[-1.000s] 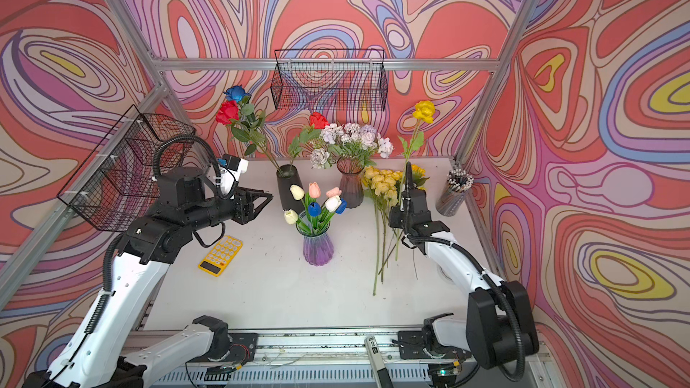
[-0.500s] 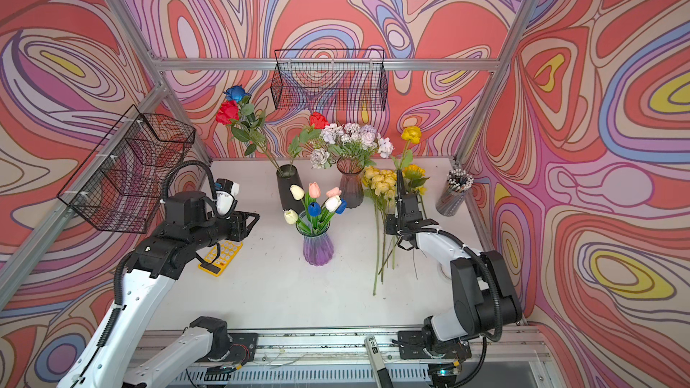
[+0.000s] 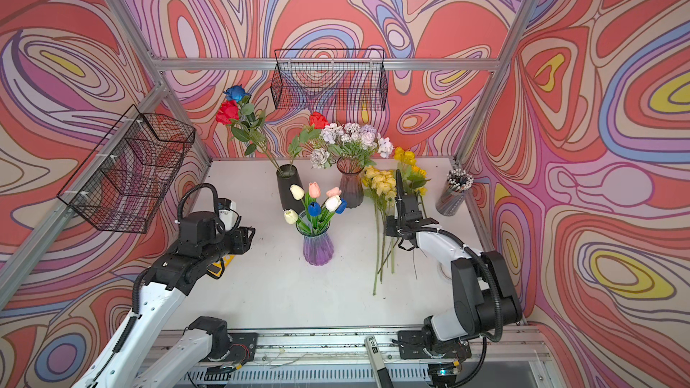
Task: Pick out yellow flowers from the vase
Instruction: Place the flower at the center of the board, then reset both arms
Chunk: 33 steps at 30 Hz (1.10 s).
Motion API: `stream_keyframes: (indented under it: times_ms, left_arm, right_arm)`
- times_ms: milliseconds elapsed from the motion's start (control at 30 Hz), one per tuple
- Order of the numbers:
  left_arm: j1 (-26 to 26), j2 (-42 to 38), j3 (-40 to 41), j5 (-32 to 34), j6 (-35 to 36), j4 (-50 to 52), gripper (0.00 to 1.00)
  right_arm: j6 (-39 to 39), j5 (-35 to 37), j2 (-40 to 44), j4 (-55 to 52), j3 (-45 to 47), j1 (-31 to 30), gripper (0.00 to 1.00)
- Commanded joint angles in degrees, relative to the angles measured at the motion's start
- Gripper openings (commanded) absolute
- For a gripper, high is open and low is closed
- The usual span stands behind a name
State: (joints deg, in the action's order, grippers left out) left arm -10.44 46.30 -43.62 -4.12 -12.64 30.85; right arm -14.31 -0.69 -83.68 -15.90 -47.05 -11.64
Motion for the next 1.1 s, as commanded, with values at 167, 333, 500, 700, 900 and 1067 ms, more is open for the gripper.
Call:
stream_keyframes:
  times_ms: [167,333,500,700,900,1067]
  left_arm:
    - [0.3,2.8,6.4,7.3,0.1,-10.8,0.65]
    - [0.3,6.7,9.3,12.5,0.6,-20.0,0.69]
    - [0.7,11.2,16.6,19.1,5.4,-34.1,0.77]
    - [1.1,21.2,22.4,22.5,9.0,-53.7,0.83]
    - [1.6,28.2,23.7,23.9,12.7,-68.8,0.88]
    - [3.5,36.7,23.8,21.1,14.5,-81.9,0.90]
  right_arm:
    - [3.4,2.6,7.5,4.8,0.5,0.2,0.57]
    - [4.7,11.0,13.9,20.2,9.5,0.2,0.74]
    - [8.1,19.9,16.1,37.9,19.7,0.2,0.96]
    - [11.3,24.1,9.8,57.3,27.4,0.2,0.98]
    - [14.7,24.4,2.3,76.1,32.9,0.2,0.98]
    - [16.9,23.3,-4.9,85.3,31.6,0.8,0.98]
